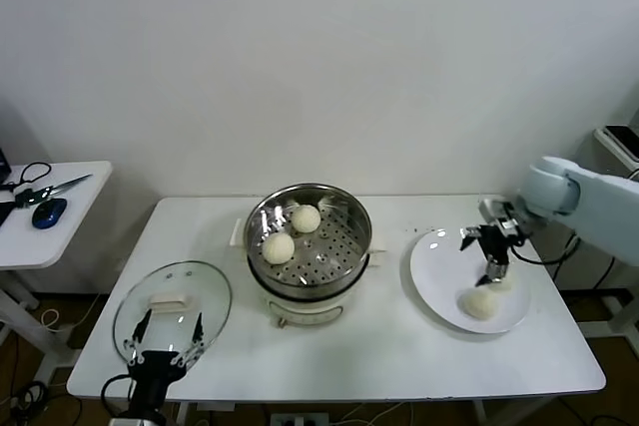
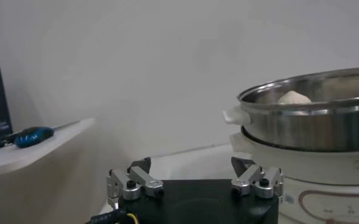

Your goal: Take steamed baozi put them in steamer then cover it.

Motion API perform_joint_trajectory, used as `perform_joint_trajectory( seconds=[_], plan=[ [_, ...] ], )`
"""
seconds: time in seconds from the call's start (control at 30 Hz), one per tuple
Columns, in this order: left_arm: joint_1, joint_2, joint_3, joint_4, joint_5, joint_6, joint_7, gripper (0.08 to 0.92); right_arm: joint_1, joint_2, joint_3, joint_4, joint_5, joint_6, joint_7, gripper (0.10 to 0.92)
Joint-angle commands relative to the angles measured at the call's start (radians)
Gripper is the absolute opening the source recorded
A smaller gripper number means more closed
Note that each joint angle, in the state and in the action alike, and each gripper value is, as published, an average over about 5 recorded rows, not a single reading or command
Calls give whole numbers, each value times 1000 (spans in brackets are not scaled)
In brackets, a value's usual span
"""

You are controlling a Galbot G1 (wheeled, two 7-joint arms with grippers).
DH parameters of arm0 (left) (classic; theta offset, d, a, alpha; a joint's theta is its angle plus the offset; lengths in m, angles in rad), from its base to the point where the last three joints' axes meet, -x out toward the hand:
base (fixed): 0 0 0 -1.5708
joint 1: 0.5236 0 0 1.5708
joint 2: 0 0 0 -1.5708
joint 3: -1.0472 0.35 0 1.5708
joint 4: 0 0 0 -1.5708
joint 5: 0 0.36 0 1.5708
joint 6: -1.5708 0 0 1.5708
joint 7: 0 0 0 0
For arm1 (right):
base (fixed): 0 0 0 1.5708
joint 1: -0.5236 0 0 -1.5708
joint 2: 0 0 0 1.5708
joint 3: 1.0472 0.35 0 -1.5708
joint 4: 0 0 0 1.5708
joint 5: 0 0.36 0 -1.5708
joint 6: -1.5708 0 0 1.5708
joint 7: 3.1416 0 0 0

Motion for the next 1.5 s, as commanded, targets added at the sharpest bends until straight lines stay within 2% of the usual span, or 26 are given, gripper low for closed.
perform_joint_trajectory(
  seconds=[0.03,0.43,0.8,1.2,1.33,1.5],
  plan=[
    [8,-5,-3,2,7,-3,-1,823,-320,-2,245,-121,-178,36,-2,823],
    [19,-19,-2,11,16,-1,-10,823,-339,120,270,-210,-192,45,-7,823],
    [17,-20,-2,18,18,-1,-12,823,-294,130,234,-231,-186,62,-35,821],
    [15,-20,-3,22,18,-1,-14,823,-275,136,227,-237,-182,84,-54,698],
    [16,-19,-3,20,17,-1,-14,823,-212,139,207,-236,-167,138,-69,681],
    [17,-17,-3,20,23,-1,-15,823,-12,172,116,-212,-162,280,-123,679]
  ],
)
